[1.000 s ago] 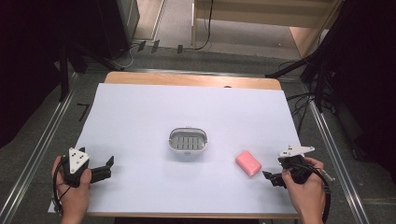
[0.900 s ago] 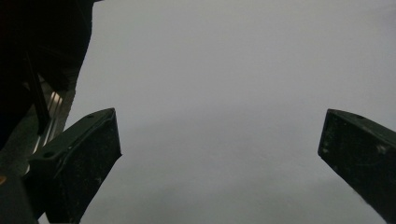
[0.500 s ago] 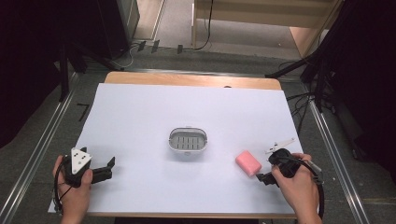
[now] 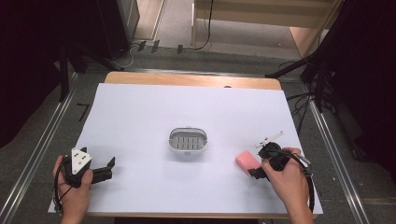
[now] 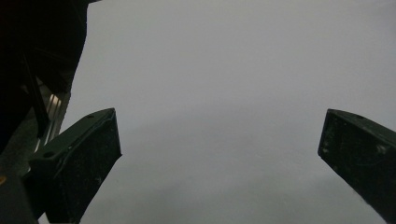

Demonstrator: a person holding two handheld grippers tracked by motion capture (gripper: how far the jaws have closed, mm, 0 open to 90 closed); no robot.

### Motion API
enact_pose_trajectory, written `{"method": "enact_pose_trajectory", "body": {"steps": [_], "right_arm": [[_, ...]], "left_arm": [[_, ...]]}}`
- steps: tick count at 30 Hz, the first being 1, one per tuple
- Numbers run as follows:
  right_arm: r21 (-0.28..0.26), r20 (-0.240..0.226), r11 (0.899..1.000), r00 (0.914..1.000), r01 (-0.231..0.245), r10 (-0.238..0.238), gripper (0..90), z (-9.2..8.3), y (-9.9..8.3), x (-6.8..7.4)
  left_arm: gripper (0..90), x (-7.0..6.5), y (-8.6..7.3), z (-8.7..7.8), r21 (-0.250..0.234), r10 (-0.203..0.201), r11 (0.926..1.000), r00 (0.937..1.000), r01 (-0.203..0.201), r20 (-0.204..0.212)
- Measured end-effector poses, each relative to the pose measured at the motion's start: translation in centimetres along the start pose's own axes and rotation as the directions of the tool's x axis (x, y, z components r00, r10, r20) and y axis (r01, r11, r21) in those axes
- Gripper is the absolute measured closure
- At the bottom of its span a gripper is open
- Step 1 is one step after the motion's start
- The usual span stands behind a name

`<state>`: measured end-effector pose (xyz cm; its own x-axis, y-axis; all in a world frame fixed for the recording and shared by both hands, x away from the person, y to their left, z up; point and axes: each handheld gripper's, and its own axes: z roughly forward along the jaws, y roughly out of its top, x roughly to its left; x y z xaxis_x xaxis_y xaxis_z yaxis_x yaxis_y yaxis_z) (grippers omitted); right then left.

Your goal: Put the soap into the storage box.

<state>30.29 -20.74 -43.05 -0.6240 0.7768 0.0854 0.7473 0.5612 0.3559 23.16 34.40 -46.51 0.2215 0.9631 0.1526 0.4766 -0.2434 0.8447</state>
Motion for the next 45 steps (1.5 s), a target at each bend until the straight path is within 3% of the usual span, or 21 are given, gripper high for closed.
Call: {"method": "enact_pose_trajectory", "body": {"steps": [5, 8, 18, 35, 45], "right_arm": [[-0.012, -0.029, 1.0, 0.9992, -0.028, 0.028, 24.7, 0.4, 0.9, 0.4], [0.008, 0.001, 0.999, 0.9994, -0.033, 0.033, 27.3, 0.8, 1.5, 0.6], [0.028, 0.024, 0.999, 0.9995, -0.019, 0.019, 36.5, 1.8, 2.4, 1.1], [0.07, 0.029, 0.997, 0.9987, -0.043, 0.041, 37.7, 2.9, 2.7, 1.2], [0.081, 0.028, 0.997, 0.9996, -0.01, 0.008, 38.5, 3.2, 2.7, 1.2]], "left_arm": [[0.0, 0.0, 0.0, 0.0, -0.003, 0.0, 1.0, 1.0, 0.0, 0.001], [0.0, 0.0, 0.0, 0.0, -0.003, 0.001, 1.0, 1.0, -0.001, 0.002], [0.0, 0.0, 0.0, -0.1, -0.005, -0.003, 1.0, 1.0, 0.003, 0.004], [0.0, 0.0, 0.0, -0.1, -0.007, -0.002, 1.0, 1.0, 0.002, 0.004], [0.0, 0.0, 0.0, -0.1, -0.008, -0.004, 1.0, 1.0, 0.004, 0.003]]}}
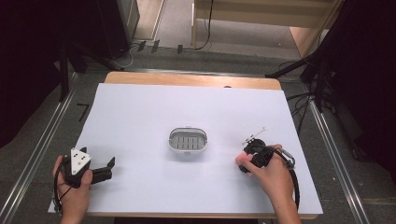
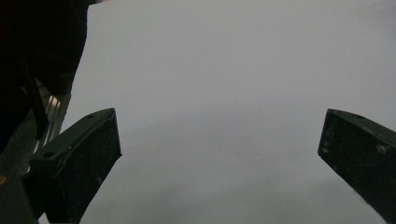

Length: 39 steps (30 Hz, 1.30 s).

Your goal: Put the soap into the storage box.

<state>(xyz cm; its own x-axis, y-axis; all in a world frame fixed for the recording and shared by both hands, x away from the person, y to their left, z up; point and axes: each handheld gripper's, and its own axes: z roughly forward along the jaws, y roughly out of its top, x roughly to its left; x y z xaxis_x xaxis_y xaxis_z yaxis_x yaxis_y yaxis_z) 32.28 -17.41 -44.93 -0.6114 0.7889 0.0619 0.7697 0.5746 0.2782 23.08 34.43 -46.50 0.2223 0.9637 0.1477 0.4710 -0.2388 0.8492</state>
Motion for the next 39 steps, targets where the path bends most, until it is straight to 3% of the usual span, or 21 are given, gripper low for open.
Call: {"method": "enact_pose_trajectory", "body": {"steps": [4, 5, 7, 13, 14, 20, 22, 26, 29, 32, 33, 36, 37, 39], "right_arm": [[0.001, 0.006, 0.999, 0.9993, 0.037, -0.037, 38.7, 0.0, 0.1, 0.1], [0.005, 0.026, 0.997, 0.997, 0.072, -0.073, 38.8, 0.0, 0.1, 0.3], [0.007, 0.027, 0.995, 0.995, 0.095, -0.096, 38.8, -0.1, 0.2, 0.3], [-0.011, 0.013, 0.991, 0.9907, 0.136, -0.136, 38.8, -0.4, 0.5, 0.4], [-0.02, 0.015, 0.986, 0.9856, 0.168, -0.168, 38.8, -0.9, 0.7, 0.6], [-0.028, 0.032, 0.973, 0.973, 0.23, -0.229, 38.9, -1.7, 1.5, 1.3], [-0.036, 0.033, 0.963, 0.9638, 0.266, -0.264, 38.9, -2.2, 2.1, 1.5], [-0.045, 0.028, 0.955, 0.9562, 0.292, -0.291, 38.8, -2.6, 2.7, 1.8], [-0.07, 0.012, 0.939, 0.9418, 0.336, -0.336, 38.9, -3.2, 3.5, 2.1], [-0.078, 0.004, 0.932, 0.9346, 0.355, -0.356, 38.9, -3.5, 3.9, 2.4], [-0.085, -0.007, 0.923, 0.9259, 0.376, -0.378, 38.9, -3.7, 4.3, 2.6], [-0.092, -0.021, 0.917, 0.9201, 0.388, -0.391, 38.8, -3.8, 4.7, 2.7], [-0.097, -0.016, 0.91, 0.9138, 0.403, -0.406, 38.9, -3.7, 5.0, 2.7], [-0.092, -0.017, 0.911, 0.9142, 0.402, -0.405, 38.9, -3.7, 5.3, 2.9]], "left_arm": [[0.0, 0.0, 0.0, 0.0, -0.001, 0.0, 1.0, 1.0, 0.0, 0.0], [0.0, 0.0, 0.0, 0.0, -0.001, -0.002, 1.0, 1.0, 0.002, 0.0], [0.0, 0.0, 0.0, 0.0, -0.002, -0.001, 1.0, 1.0, 0.001, -0.001], [0.0, 0.0, 0.0, 0.0, -0.002, -0.002, 1.0, 1.0, 0.002, 0.001], [0.0, 0.0, 0.0, 0.0, -0.002, -0.001, 1.0, 1.0, 0.001, 0.0], [0.0, 0.0, 0.0, 0.0, -0.002, -0.002, 1.0, 1.0, 0.002, 0.0], [0.0, 0.0, 0.0, 0.0, -0.002, -0.002, 1.0, 1.0, 0.002, 0.0], [0.0, 0.0, 0.0, 0.0, -0.001, -0.003, 1.0, 1.0, 0.003, 0.0], [0.0, 0.0, 0.0, 0.0, -0.003, -0.005, 1.0, 1.0, 0.005, 0.001], [0.0, 0.1, 0.0, 0.0, -0.003, -0.006, 1.0, 1.0, 0.006, 0.001], [0.0, 0.1, 0.0, 0.0, -0.003, -0.004, 1.0, 1.0, 0.004, 0.001], [0.0, 0.1, 0.0, 0.0, -0.003, -0.005, 1.0, 1.0, 0.005, 0.002], [0.0, 0.1, 0.0, 0.0, -0.003, -0.005, 1.0, 1.0, 0.005, 0.001], [0.0, 0.1, 0.0, 0.0, -0.004, -0.006, 1.0, 1.0, 0.006, 0.003]]}}
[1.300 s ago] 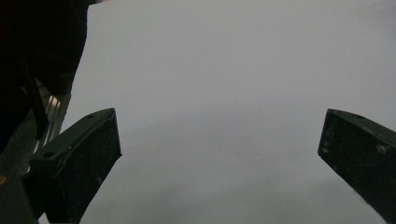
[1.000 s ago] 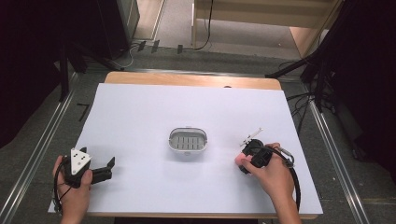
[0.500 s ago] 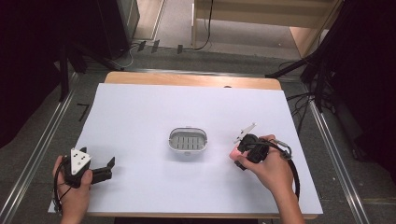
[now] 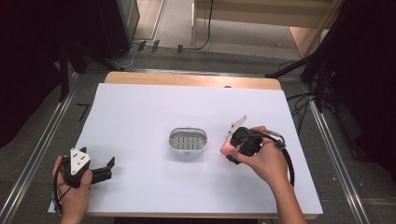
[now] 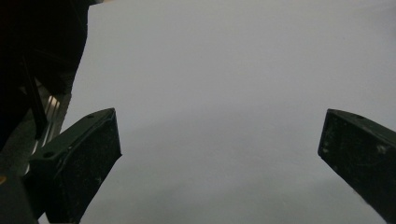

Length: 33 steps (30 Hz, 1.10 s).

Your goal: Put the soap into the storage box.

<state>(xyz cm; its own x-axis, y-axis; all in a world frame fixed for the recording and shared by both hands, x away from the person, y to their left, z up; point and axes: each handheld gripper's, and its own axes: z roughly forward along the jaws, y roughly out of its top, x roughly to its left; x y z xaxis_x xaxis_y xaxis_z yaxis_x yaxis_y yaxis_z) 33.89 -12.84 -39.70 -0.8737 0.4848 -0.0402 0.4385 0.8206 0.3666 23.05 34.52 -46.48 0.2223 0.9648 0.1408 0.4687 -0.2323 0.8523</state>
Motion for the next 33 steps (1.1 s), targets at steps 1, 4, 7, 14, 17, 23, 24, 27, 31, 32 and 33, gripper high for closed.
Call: {"method": "enact_pose_trajectory", "body": {"steps": [1, 4, 7, 14, 17, 23, 24, 27, 31, 32, 33], "right_arm": [[-0.004, 0.002, 1.0, 0.9999, 0.011, -0.011, 38.8, 0.0, 0.1, -0.1], [-0.004, -0.003, 1.0, 0.9997, 0.025, -0.025, 38.8, 0.1, 0.4, -0.1], [-0.004, -0.014, 0.999, 0.9987, 0.049, -0.049, 38.8, 0.0, 0.8, -0.1], [-0.026, -0.017, 0.993, 0.9928, 0.118, -0.119, 38.8, -0.4, 2.1, -0.2], [-0.028, -0.025, 0.991, 0.9913, 0.128, -0.129, 38.8, -0.3, 2.5, -0.1], [-0.042, -0.039, 0.986, 0.9862, 0.159, -0.161, 38.8, -0.2, 3.6, 0.1], [-0.056, -0.049, 0.983, 0.9828, 0.175, -0.178, 38.9, -0.2, 4.1, 0.1], [-0.06, -0.056, 0.981, 0.981, 0.182, -0.185, 38.8, -0.2, 4.4, 0.1], [-0.062, -0.056, 0.976, 0.9757, 0.209, -0.212, 38.8, -0.3, 5.3, 0.4], [-0.064, -0.06, 0.971, 0.9705, 0.23, -0.233, 38.8, -0.2, 5.8, 0.4], [-0.064, -0.06, 0.971, 0.9705, 0.23, -0.233, 38.8, -0.2, 5.8, 0.4]], "left_arm": [[0.0, 0.0, 0.0, 0.0, 0.0, -0.001, 1.0, 1.0, 0.001, 0.0], [0.0, 0.0, 0.0, 0.0, 0.001, -0.003, 1.0, 1.0, 0.003, 0.0], [0.0, 0.0, 0.0, 0.0, -0.001, -0.002, 1.0, 1.0, 0.002, 0.001], [0.0, 0.0, 0.0, 0.0, 0.001, 0.0, 1.0, 1.0, 0.0, 0.001], [0.0, 0.0, 0.0, 0.0, 0.001, 0.0, 1.0, 1.0, 0.0, 0.001], [0.0, 0.0, 0.0, 0.0, 0.002, 0.002, 1.0, 1.0, -0.002, 0.0], [0.0, 0.0, 0.0, 0.0, 0.001, 0.002, 1.0, 1.0, -0.002, 0.0], [0.0, 0.0, 0.0, 0.0, 0.001, 0.002, 1.0, 1.0, -0.002, 0.001], [0.0, 0.0, 0.0, 0.0, 0.001, 0.001, 1.0, 1.0, -0.001, 0.001], [0.0, 0.0, 0.0, 0.0, 0.001, 0.002, 1.0, 1.0, -0.002, 0.002], [0.0, 0.0, 0.0, 0.0, 0.001, 0.002, 1.0, 1.0, -0.002, 0.002]]}}
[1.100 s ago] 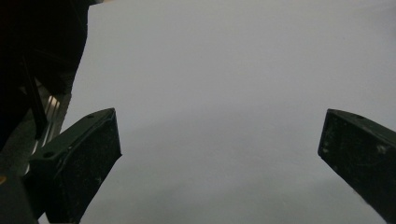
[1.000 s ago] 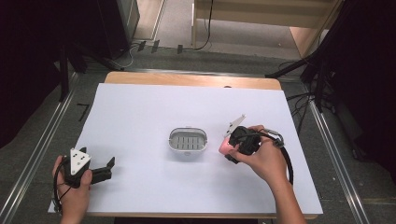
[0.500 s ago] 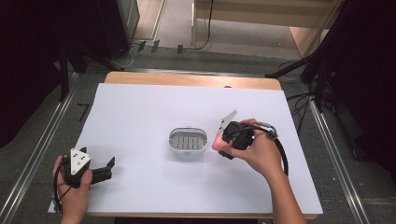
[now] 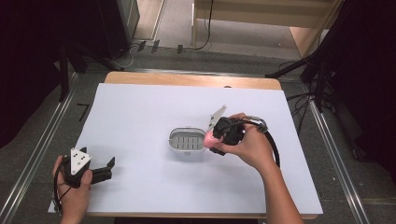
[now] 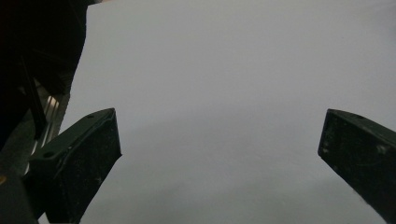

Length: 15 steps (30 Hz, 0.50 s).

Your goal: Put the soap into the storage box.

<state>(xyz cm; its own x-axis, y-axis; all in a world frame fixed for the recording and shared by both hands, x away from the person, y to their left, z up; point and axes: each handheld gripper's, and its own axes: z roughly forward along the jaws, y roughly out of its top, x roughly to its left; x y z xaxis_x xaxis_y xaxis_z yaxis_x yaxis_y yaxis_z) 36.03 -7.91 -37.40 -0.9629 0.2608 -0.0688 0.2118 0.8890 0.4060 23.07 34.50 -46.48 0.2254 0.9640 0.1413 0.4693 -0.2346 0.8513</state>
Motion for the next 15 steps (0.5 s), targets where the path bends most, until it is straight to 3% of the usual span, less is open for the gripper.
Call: {"method": "enact_pose_trajectory", "body": {"steps": [15], "right_arm": [[-0.021, -0.045, 0.997, 0.996, 0.077, -0.078, 38.9, 1.9, 3.5, -0.3]], "left_arm": [[0.0, 0.0, 0.0, 0.0, -0.001, -0.002, 1.0, 1.0, 0.002, 0.004]]}}
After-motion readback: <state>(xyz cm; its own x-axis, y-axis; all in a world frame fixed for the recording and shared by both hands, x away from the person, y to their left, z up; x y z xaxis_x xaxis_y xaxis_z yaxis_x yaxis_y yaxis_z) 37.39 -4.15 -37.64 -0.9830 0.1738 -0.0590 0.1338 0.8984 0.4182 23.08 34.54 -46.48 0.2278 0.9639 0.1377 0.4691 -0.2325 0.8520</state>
